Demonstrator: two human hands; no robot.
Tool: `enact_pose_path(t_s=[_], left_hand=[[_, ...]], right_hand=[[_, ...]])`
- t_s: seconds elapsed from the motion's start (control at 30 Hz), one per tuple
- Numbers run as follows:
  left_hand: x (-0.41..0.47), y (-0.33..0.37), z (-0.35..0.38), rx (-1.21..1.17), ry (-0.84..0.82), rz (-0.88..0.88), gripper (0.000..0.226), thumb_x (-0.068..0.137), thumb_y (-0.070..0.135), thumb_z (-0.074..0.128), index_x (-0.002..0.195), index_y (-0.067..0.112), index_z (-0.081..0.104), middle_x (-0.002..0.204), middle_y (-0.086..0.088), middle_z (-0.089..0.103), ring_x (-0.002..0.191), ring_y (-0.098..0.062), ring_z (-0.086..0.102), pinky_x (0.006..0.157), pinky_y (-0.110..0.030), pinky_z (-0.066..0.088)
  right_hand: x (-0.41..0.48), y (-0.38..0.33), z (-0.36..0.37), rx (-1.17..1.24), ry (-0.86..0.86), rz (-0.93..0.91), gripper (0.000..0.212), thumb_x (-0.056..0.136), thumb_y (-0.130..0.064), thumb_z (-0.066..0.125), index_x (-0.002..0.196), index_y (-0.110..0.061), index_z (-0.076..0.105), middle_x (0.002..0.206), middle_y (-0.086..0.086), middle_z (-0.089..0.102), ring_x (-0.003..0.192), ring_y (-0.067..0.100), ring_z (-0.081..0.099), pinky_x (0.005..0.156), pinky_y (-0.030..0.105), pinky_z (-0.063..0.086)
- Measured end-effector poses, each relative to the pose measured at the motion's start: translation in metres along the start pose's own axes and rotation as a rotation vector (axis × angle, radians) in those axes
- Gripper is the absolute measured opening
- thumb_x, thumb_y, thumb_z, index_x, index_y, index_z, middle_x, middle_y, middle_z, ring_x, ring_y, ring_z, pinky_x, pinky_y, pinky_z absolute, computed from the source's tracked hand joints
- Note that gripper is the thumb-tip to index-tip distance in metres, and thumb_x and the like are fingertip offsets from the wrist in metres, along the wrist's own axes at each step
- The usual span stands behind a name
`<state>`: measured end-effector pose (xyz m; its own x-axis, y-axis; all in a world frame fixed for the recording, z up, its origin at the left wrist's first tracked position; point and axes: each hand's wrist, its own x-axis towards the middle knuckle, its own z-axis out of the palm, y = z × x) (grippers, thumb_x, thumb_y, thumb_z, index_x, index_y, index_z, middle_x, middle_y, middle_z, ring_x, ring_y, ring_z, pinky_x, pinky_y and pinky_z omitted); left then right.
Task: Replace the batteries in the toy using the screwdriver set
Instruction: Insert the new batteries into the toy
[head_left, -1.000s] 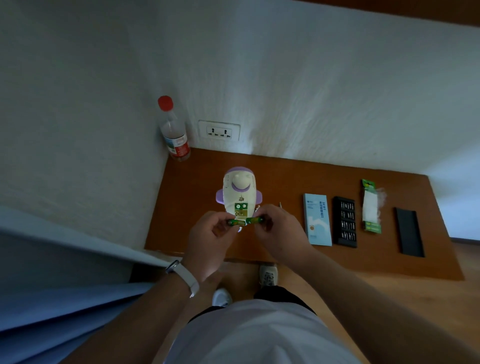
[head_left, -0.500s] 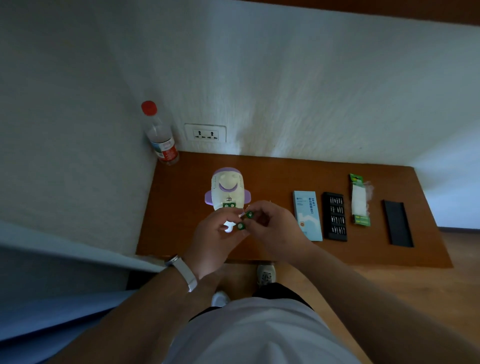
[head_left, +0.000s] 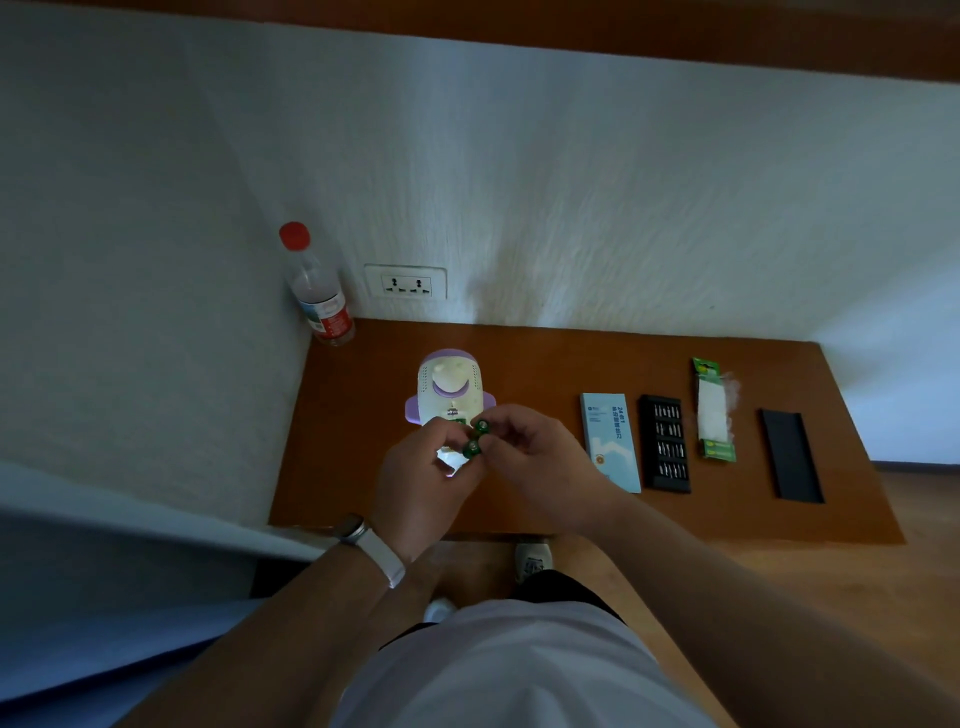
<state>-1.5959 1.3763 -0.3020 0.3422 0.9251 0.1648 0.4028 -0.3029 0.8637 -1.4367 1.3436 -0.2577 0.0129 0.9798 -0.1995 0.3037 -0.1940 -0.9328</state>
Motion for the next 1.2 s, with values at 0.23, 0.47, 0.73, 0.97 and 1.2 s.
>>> enact_pose_path(t_s=[0.23, 0.47, 0.73, 0.97, 1.2], left_hand=[[0.007, 0.006, 0.003, 0.19, 0.079, 0.1, 0.019, 0.081, 0.037, 0.063, 0.089, 0.03, 0.047, 0.077, -0.009, 0.069, 0.069, -0.03, 0.066, 0.051, -0.05, 0.056], [0.007, 0.005, -0.008, 0.048, -0.079, 0.074, 0.023, 0.082, 0.042, 0.066, 0.096, 0.032, 0.05, 0.096, 0.001, 0.07, 0.09, -0.011, 0.064, 0.062, -0.036, 0.059], [0.008, 0.003, -0.003, -0.138, -0.088, -0.038, 0.028, 0.098, 0.016, 0.054, 0.123, 0.026, 0.047, 0.103, 0.022, 0.064, 0.09, 0.009, 0.067, 0.066, -0.016, 0.056], [0.011, -0.005, -0.009, -0.041, -0.12, 0.071, 0.032, 0.099, 0.027, 0.049, 0.13, 0.035, 0.054, 0.112, 0.01, 0.063, 0.101, 0.004, 0.06, 0.075, -0.017, 0.056], [0.009, -0.017, -0.012, -0.012, -0.102, 0.027, 0.034, 0.099, 0.022, 0.047, 0.132, 0.029, 0.053, 0.122, 0.005, 0.062, 0.11, -0.008, 0.061, 0.086, -0.021, 0.055]], right_hand=[[0.005, -0.006, 0.011, 0.018, 0.096, 0.008, 0.024, 0.088, -0.015, 0.07, 0.112, -0.014, 0.066, 0.092, -0.006, 0.068, 0.085, 0.004, 0.062, 0.069, 0.016, 0.05], [0.005, -0.007, 0.01, -0.025, 0.143, 0.02, 0.017, 0.089, -0.018, 0.069, 0.106, -0.022, 0.067, 0.088, -0.009, 0.068, 0.08, 0.002, 0.062, 0.066, 0.016, 0.05], [0.003, -0.006, 0.003, -0.177, 0.126, -0.028, 0.009, 0.091, -0.019, 0.066, 0.099, -0.016, 0.069, 0.094, 0.0, 0.066, 0.087, 0.01, 0.061, 0.076, 0.024, 0.053], [0.003, 0.003, 0.008, -0.16, 0.192, -0.036, 0.01, 0.088, -0.019, 0.071, 0.093, -0.018, 0.063, 0.081, -0.013, 0.062, 0.077, -0.006, 0.058, 0.064, 0.009, 0.048], [0.009, 0.003, 0.012, -0.171, 0.188, -0.052, 0.013, 0.087, -0.019, 0.073, 0.086, -0.022, 0.06, 0.077, -0.017, 0.06, 0.074, -0.011, 0.057, 0.059, 0.007, 0.044]])
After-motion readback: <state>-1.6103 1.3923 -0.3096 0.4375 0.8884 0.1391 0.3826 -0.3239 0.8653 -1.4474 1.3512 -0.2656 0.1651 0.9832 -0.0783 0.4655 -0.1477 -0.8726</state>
